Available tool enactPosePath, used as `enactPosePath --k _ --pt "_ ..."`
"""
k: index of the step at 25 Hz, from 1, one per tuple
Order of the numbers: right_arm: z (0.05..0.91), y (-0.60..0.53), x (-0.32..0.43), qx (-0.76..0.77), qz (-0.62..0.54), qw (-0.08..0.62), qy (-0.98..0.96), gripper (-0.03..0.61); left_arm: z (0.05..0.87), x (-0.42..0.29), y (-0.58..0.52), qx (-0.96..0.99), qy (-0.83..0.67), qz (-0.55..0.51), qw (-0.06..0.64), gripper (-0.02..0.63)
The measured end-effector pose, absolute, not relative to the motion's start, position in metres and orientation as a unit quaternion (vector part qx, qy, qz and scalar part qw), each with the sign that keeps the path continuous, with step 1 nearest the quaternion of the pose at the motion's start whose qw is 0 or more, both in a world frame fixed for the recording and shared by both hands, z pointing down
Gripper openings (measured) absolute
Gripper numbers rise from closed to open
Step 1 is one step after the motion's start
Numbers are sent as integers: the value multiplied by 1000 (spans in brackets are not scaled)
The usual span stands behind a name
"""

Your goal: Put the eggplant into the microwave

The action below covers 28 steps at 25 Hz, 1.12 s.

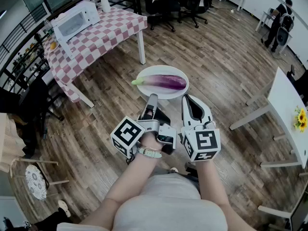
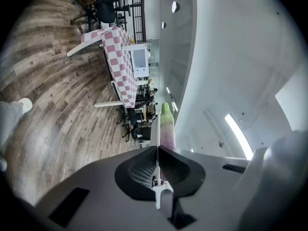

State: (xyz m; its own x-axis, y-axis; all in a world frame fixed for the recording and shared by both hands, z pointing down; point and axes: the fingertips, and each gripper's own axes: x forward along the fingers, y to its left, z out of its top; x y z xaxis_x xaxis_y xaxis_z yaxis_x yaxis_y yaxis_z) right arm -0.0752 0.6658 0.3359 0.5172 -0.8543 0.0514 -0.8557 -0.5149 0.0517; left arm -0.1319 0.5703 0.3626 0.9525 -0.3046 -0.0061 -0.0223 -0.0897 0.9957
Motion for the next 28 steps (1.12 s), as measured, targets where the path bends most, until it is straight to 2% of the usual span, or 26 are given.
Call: enactPosePath --k 19,28 --pt "349 633 -69 858 22 28 -512 23 371 -125 538 723 -116 -129 669 15" --pt "344 534 -46 847 27 36 -530 23 370 -103 445 712 -128 -138 677 15"
